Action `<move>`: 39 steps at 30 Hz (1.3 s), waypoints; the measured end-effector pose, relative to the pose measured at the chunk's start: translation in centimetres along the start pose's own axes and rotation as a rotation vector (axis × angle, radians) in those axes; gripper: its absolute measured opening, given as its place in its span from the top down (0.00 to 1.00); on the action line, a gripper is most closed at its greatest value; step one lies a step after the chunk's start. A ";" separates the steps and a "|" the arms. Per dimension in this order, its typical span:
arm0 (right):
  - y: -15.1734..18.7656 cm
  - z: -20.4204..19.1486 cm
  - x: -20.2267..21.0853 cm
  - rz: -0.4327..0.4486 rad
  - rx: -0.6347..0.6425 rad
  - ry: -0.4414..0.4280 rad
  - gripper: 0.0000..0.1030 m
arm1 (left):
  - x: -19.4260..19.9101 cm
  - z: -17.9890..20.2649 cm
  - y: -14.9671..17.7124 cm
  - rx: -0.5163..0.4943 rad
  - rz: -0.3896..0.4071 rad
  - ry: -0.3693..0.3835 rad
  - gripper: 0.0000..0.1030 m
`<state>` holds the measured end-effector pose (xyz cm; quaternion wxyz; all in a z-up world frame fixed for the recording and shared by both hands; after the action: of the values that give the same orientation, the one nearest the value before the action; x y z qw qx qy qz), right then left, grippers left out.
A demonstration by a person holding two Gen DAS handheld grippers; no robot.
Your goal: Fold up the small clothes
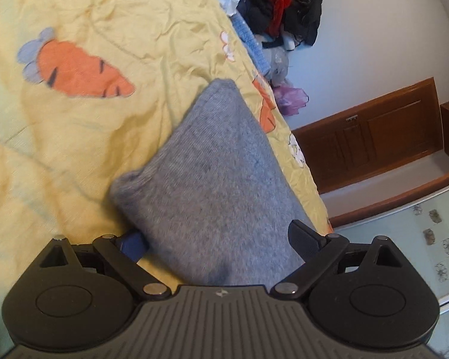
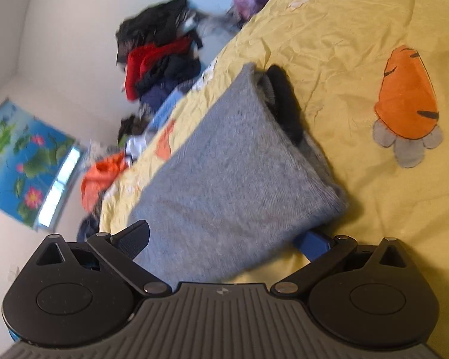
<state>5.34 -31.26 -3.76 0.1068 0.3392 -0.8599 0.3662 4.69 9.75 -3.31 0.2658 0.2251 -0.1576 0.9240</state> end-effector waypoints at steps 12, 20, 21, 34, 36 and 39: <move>-1.3 1.7 -3.0 0.096 -0.105 0.109 0.53 | -1.1 0.8 -0.5 -0.025 0.141 -0.007 0.08; -1.1 3.6 -3.5 0.083 -0.259 0.080 0.87 | -2.4 -0.7 -1.0 -0.038 0.096 -0.100 0.94; -1.2 3.3 -3.3 0.084 -0.252 0.067 0.87 | -2.0 -0.4 -1.0 -0.050 0.094 -0.101 0.94; 0.4 0.3 4.1 0.069 -0.231 -0.124 0.89 | 8.5 -0.4 2.4 -0.108 0.014 0.010 0.95; 2.2 0.7 5.6 0.041 -0.244 -0.130 0.89 | 10.2 -2.6 3.8 -0.088 -0.011 -0.021 0.95; 5.5 0.5 7.8 -0.004 -0.282 -0.162 0.89 | 12.3 -5.7 5.1 -0.093 -0.020 -0.082 0.95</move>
<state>-4.12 -32.83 -3.81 0.0841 0.3509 -0.9079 0.2132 -9.37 13.12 -2.89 0.2786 0.2516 -0.2091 0.9030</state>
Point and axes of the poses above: each gripper's, at about its wrist camera, not at the fingertips, and x roughly against the way its jaws point, z to its right, y to its underside, the point moved 7 cm from there along -x, roughly the way its jaws point, and after that the axes turned 11 degrees about x, right-handed, at the moved point
